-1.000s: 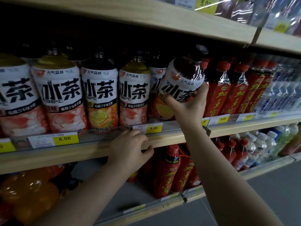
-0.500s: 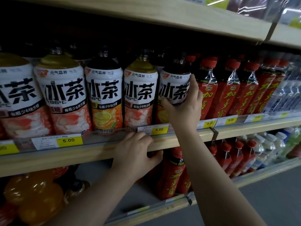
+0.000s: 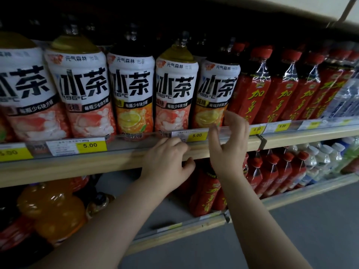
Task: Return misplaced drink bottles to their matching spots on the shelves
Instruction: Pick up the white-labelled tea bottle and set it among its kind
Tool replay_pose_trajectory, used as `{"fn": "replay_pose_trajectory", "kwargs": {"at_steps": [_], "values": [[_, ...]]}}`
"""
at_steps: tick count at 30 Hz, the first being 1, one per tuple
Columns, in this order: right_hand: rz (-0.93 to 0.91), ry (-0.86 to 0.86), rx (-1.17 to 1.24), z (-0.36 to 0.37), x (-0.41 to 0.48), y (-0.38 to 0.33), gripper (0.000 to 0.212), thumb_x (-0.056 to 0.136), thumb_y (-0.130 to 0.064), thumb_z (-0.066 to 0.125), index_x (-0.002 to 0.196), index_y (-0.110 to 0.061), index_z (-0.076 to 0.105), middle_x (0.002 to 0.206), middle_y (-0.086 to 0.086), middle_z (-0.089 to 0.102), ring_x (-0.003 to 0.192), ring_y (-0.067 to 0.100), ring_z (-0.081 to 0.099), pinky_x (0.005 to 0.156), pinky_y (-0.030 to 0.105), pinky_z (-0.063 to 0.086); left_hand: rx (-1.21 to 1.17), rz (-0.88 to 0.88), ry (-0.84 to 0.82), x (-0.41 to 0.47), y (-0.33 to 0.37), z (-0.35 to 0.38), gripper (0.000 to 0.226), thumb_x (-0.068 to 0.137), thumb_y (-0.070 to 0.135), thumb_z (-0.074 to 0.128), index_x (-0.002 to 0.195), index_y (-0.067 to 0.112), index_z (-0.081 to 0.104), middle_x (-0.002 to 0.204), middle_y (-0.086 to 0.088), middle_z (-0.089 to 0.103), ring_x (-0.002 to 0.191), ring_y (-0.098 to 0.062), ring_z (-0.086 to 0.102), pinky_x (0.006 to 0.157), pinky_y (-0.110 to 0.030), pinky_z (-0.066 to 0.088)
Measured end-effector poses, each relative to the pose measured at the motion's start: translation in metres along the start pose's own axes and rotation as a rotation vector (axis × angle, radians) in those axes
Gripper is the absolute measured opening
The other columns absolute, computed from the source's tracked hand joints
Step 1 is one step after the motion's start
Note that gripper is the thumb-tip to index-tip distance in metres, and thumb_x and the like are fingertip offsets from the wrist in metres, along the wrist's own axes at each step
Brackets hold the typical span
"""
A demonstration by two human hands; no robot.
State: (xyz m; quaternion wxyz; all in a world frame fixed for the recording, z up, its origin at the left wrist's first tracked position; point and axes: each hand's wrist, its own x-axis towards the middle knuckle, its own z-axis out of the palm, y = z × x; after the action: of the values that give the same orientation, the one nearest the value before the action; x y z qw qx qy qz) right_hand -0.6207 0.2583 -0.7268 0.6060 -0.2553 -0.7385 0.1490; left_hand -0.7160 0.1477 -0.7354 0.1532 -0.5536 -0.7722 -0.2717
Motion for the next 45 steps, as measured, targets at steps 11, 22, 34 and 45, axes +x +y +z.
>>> {"fn": "replay_pose_trajectory", "kwargs": {"at_steps": [11,22,34,45], "values": [[-0.306,-0.229,-0.103,0.034,-0.094,0.001,0.044,0.080,-0.016,0.058,0.124,-0.010,0.051,0.126,0.018,0.058,0.122,0.033,0.050,0.102,0.049,0.039,-0.025,-0.106,0.090,-0.048,-0.062,-0.034,0.029,0.080,0.018,0.066,0.108,0.013,0.071,0.108,-0.005,0.068,0.101,-0.028,0.060,0.092,-0.036,0.041],[-0.386,-0.134,-0.286,0.074,-0.118,0.016,0.069,0.073,-0.020,0.070,0.136,-0.020,0.042,0.142,0.003,0.039,0.136,0.027,0.033,0.115,0.043,0.022,-0.175,0.131,0.346,-0.100,-0.083,0.002,0.018,0.082,0.010,0.058,0.093,0.017,0.071,0.111,-0.005,0.068,0.109,-0.024,0.059,0.098,-0.042,0.041],[-0.320,-0.007,-0.288,0.102,-0.127,0.023,0.078,0.071,-0.016,0.067,0.138,-0.024,0.028,0.139,0.009,0.036,0.133,0.035,0.029,0.118,0.042,0.010,-0.058,-0.892,-0.271,-0.148,-0.146,0.062,0.077,0.078,0.033,0.071,0.143,0.029,0.030,0.140,-0.013,0.033,0.125,-0.038,0.034,0.101,-0.044,0.034],[-0.276,-0.079,-0.289,0.098,-0.132,0.019,0.076,0.074,-0.021,0.063,0.140,-0.023,0.026,0.143,0.010,0.032,0.138,0.034,0.021,0.115,0.048,0.014,-0.133,-0.812,-0.189,-0.140,-0.159,0.076,0.028,0.078,0.041,0.069,0.091,0.026,0.050,0.091,-0.004,0.060,0.081,-0.029,0.059,0.061,-0.030,0.041]]}}
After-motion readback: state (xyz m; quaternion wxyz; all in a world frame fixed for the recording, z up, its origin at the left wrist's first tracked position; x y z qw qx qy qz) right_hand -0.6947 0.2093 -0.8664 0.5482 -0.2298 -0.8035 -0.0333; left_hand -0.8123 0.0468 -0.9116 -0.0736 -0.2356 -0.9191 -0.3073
